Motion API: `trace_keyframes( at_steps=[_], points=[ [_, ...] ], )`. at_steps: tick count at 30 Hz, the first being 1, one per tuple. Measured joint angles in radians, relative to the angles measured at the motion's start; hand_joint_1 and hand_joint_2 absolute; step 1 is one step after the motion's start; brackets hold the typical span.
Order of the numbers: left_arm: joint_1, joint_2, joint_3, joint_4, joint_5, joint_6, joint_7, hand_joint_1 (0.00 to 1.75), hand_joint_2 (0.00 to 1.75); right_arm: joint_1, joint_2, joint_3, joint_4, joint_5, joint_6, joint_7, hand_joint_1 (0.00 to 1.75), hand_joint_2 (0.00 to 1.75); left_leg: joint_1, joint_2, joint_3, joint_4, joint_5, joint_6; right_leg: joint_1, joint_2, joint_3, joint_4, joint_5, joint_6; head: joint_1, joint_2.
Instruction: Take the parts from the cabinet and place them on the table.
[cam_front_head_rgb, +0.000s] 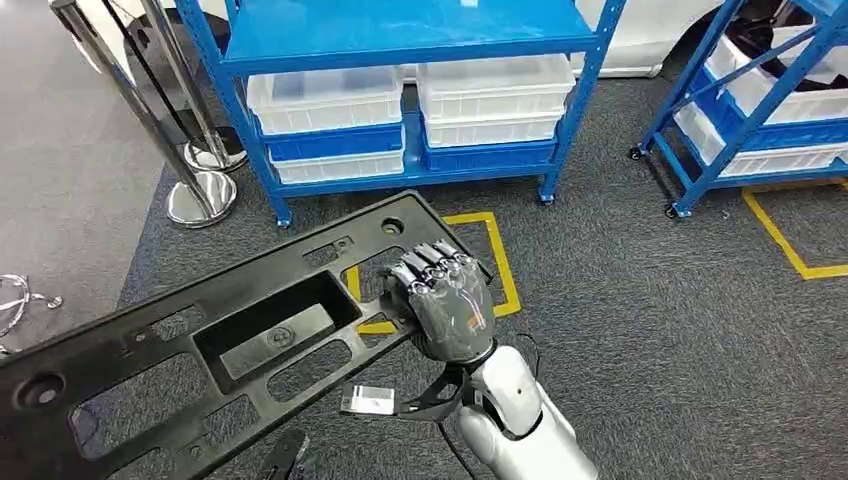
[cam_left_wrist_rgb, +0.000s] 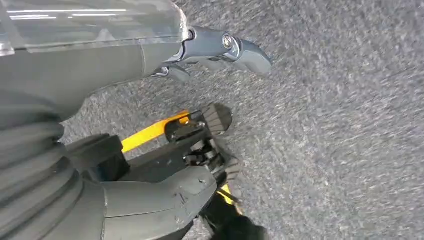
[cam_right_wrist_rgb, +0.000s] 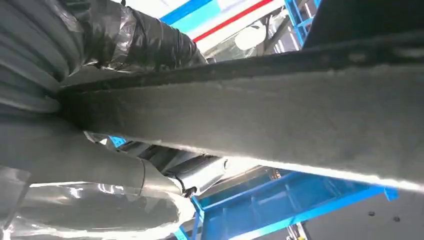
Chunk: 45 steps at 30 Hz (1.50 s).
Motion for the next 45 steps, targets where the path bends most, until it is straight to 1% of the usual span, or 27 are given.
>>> trace_keyframes(
  at_steps=[4, 5, 7, 9, 10, 11, 12, 15, 16, 18, 20, 21, 22, 24, 25, 26, 28, 29, 30, 31, 35, 36, 37, 39, 41, 43, 45],
  points=[
    [-0.001, 0.000, -0.002, 0.000, -0.003, 0.000, 0.001, 0.00, 1.75, 0.000, -0.002, 0.002, -0.002, 0.026, -0.001, 0.005, 1.75, 1.75, -0.003, -0.001, -0.013, 0.007, 0.018, -0.027, 0.011, 0.004, -0.009, -0.005, 0.018, -0.026, 0.000, 0.000],
    [0.000, 0.000, -0.003, 0.000, -0.003, 0.000, 0.002, 0.00, 1.75, 0.000, -0.002, 0.002, -0.002, 0.032, -0.001, 0.007, 1.75, 1.75, -0.002, -0.003, -0.017, 0.010, 0.019, -0.031, 0.005, 0.002, -0.015, -0.016, 0.029, -0.039, 0.000, 0.000],
    [-0.001, 0.000, -0.003, 0.000, -0.004, 0.000, 0.002, 0.00, 1.75, -0.001, -0.001, 0.003, -0.002, 0.034, -0.001, 0.009, 1.75, 1.75, 0.001, -0.005, -0.046, 0.079, -0.063, -0.044, 0.003, 0.000, -0.029, -0.017, 0.045, -0.055, -0.001, 0.000],
    [-0.001, 0.000, -0.004, 0.000, -0.005, -0.001, 0.004, 0.00, 1.75, 0.000, -0.001, 0.005, -0.002, 0.036, -0.001, 0.009, 1.75, 1.75, 0.006, -0.005, -0.089, 0.220, -0.154, -0.052, 0.006, -0.001, -0.048, -0.016, 0.059, -0.058, 0.000, 0.000],
    [-0.001, 0.000, -0.004, 0.000, -0.005, -0.001, 0.005, 0.00, 1.75, 0.000, -0.001, 0.005, -0.002, 0.035, -0.001, 0.009, 1.75, 1.75, 0.007, -0.005, -0.105, 0.282, -0.180, -0.054, 0.008, -0.001, -0.059, -0.016, 0.066, -0.059, 0.000, 0.000],
    [0.000, 0.000, -0.004, 0.000, -0.005, -0.001, 0.005, 0.00, 1.75, 0.000, -0.001, 0.005, -0.002, 0.036, -0.001, 0.010, 1.75, 1.75, 0.007, -0.005, -0.101, 0.304, -0.178, -0.053, 0.010, -0.001, -0.069, -0.014, 0.073, -0.058, 0.000, 0.000],
    [0.000, 0.000, -0.004, 0.000, -0.005, -0.001, 0.006, 0.00, 1.75, 0.000, -0.002, 0.006, -0.002, 0.036, -0.001, 0.010, 1.75, 1.75, 0.007, -0.005, -0.073, 0.274, -0.154, -0.050, 0.011, -0.001, -0.078, -0.013, 0.079, -0.058, -0.001, 0.000],
    [-0.005, 0.000, -0.005, 0.000, -0.005, 0.000, 0.006, 0.00, 1.75, 0.000, -0.001, 0.006, -0.002, 0.036, -0.002, 0.010, 1.75, 1.75, -0.003, -0.009, 0.089, 0.032, -0.072, -0.023, 0.013, 0.001, -0.089, -0.011, 0.092, -0.055, 0.000, 0.000],
    [-0.008, 0.002, -0.005, -0.001, -0.005, 0.001, 0.006, 0.00, 1.75, -0.001, -0.002, 0.006, -0.003, 0.036, -0.002, 0.010, 1.75, 1.75, -0.007, -0.009, 0.113, -0.015, -0.091, -0.012, 0.014, 0.000, -0.093, -0.012, 0.098, -0.049, 0.000, 0.000],
    [-0.009, 0.001, -0.005, -0.001, -0.005, 0.002, 0.006, 0.00, 1.75, -0.002, -0.001, 0.006, -0.002, 0.037, -0.003, 0.010, 1.75, 1.75, -0.015, -0.010, 0.111, -0.026, -0.077, -0.011, 0.005, -0.002, -0.093, -0.019, 0.112, -0.036, 0.000, 0.000],
    [-0.009, 0.001, -0.005, -0.001, -0.005, 0.002, 0.006, 0.00, 1.75, -0.003, 0.000, 0.006, -0.004, 0.052, -0.005, 0.006, 1.75, 1.75, -0.016, -0.008, 0.107, -0.049, -0.053, 0.005, 0.007, -0.001, -0.091, -0.035, 0.130, -0.023, 0.000, 0.000],
    [-0.010, 0.000, -0.005, -0.001, -0.005, 0.002, 0.006, 0.00, 1.75, -0.003, 0.000, 0.006, -0.004, 0.055, -0.005, 0.006, 1.75, 1.75, -0.003, 0.001, 0.116, -0.064, -0.036, 0.007, 0.007, 0.000, -0.096, -0.025, 0.113, -0.021, 0.000, 0.000],
    [-0.012, -0.002, -0.006, -0.001, -0.005, 0.003, 0.006, 0.00, 1.75, -0.006, -0.001, 0.006, -0.005, 0.056, -0.006, 0.001, 1.75, 1.75, -0.004, -0.001, 0.108, -0.069, -0.028, 0.016, 0.008, 0.001, -0.109, 0.004, 0.072, -0.017, 0.000, 0.000],
    [-0.014, -0.003, -0.007, -0.001, -0.006, 0.002, 0.007, 0.00, 1.75, -0.007, -0.001, 0.006, -0.004, 0.061, -0.006, -0.008, 1.75, 1.75, -0.004, 0.000, 0.084, -0.060, -0.018, 0.018, 0.004, 0.002, -0.160, 0.153, -0.033, -0.010, 0.000, 0.000],
    [-0.013, -0.005, -0.008, -0.001, -0.006, 0.002, 0.007, 0.00, 1.75, -0.007, -0.002, 0.006, -0.002, 0.058, -0.006, -0.011, 1.75, 1.75, -0.004, 0.001, 0.073, -0.054, -0.014, 0.018, 0.002, 0.002, -0.180, 0.220, -0.061, -0.005, 0.000, 0.000],
    [-0.012, -0.005, -0.008, -0.001, -0.006, 0.002, 0.008, 0.00, 1.75, -0.007, -0.003, 0.006, 0.002, 0.052, -0.006, -0.012, 1.75, 1.75, -0.003, 0.001, 0.060, -0.046, -0.010, 0.015, -0.001, 0.001, -0.187, 0.260, -0.064, -0.001, 0.000, 0.000],
    [-0.012, -0.007, -0.008, -0.001, -0.006, 0.002, 0.008, 0.00, 1.75, -0.007, -0.004, 0.006, 0.008, 0.047, -0.006, -0.015, 1.75, 1.75, 0.001, 0.001, 0.036, -0.027, -0.007, 0.011, -0.008, 0.001, -0.134, 0.203, -0.013, 0.006, 0.000, 0.000],
    [-0.012, -0.008, -0.008, -0.001, -0.006, 0.002, 0.008, 0.00, 1.75, -0.007, -0.004, 0.006, 0.009, 0.046, -0.006, -0.015, 1.75, 1.75, 0.004, 0.001, 0.024, -0.014, -0.008, 0.008, -0.012, -0.001, -0.074, 0.114, 0.020, 0.010, 0.000, 0.000],
    [-0.012, -0.009, -0.008, -0.001, -0.005, 0.002, 0.008, 0.00, 1.75, -0.009, -0.004, 0.006, 0.009, 0.043, -0.006, -0.015, 1.75, 1.75, 0.006, 0.000, 0.014, 0.001, -0.011, 0.003, -0.017, -0.002, -0.022, 0.024, 0.025, 0.014, 0.000, 0.000],
    [-0.013, -0.008, -0.008, -0.001, -0.002, 0.003, 0.008, 0.00, 1.75, -0.011, -0.004, 0.006, 0.010, 0.030, -0.003, -0.018, 1.75, 1.75, 0.003, 0.000, -0.001, 0.009, -0.011, -0.006, -0.007, 0.000, -0.006, 0.004, -0.002, 0.010, 0.000, 0.000],
    [-0.007, -0.009, -0.008, -0.001, 0.000, 0.004, 0.009, 0.00, 1.75, -0.010, -0.004, 0.007, 0.018, 0.024, -0.002, -0.019, 1.75, 1.75, 0.004, -0.002, -0.009, 0.018, 0.004, -0.028, -0.001, 0.004, -0.027, 0.005, 0.019, -0.018, 0.000, 0.000],
    [-0.006, -0.009, -0.008, -0.001, -0.001, 0.005, 0.010, 0.00, 1.75, -0.011, -0.004, 0.007, 0.020, 0.029, -0.002, -0.018, 1.75, 1.75, 0.009, -0.002, -0.014, 0.027, -0.012, -0.035, -0.006, 0.000, -0.030, 0.000, 0.027, -0.031, 0.000, 0.000],
    [-0.004, -0.009, -0.008, -0.001, -0.002, 0.005, 0.010, 0.00, 1.75, -0.011, -0.003, 0.007, 0.020, 0.031, -0.002, -0.018, 1.75, 1.75, 0.009, -0.003, -0.026, 0.054, -0.050, -0.040, -0.006, 0.000, -0.037, 0.000, 0.033, -0.039, -0.001, 0.000],
    [-0.003, -0.010, -0.008, -0.001, -0.003, 0.005, 0.010, 0.00, 1.75, -0.011, -0.003, 0.008, 0.024, 0.032, -0.002, -0.018, 1.75, 1.75, 0.010, -0.003, -0.072, 0.192, -0.146, -0.047, -0.004, -0.001, -0.054, 0.000, 0.046, -0.046, 0.000, 0.000],
    [-0.001, -0.010, -0.008, -0.001, -0.003, 0.005, 0.010, 0.00, 1.75, -0.010, -0.003, 0.010, 0.029, 0.032, -0.002, -0.018, 1.75, 1.75, 0.010, -0.003, -0.103, 0.314, -0.195, -0.048, 0.001, -0.002, -0.074, 0.000, 0.060, -0.047, -0.001, 0.000],
    [0.002, -0.010, -0.008, -0.001, -0.003, 0.005, 0.010, 0.00, 1.75, -0.009, -0.003, 0.011, 0.032, 0.032, -0.002, -0.016, 1.75, 1.75, 0.009, -0.003, -0.056, 0.265, -0.155, -0.041, 0.004, -0.001, -0.088, 0.001, 0.072, -0.046, 0.000, 0.000],
    [0.001, -0.010, -0.008, -0.001, -0.007, 0.005, 0.011, 0.00, 1.75, -0.010, -0.003, 0.011, 0.034, 0.026, 0.000, -0.014, 1.75, 1.75, 0.005, -0.005, 0.055, 0.094, -0.087, -0.026, 0.006, 0.000, -0.094, 0.001, 0.081, -0.044, -0.001, 0.000]
  ],
)
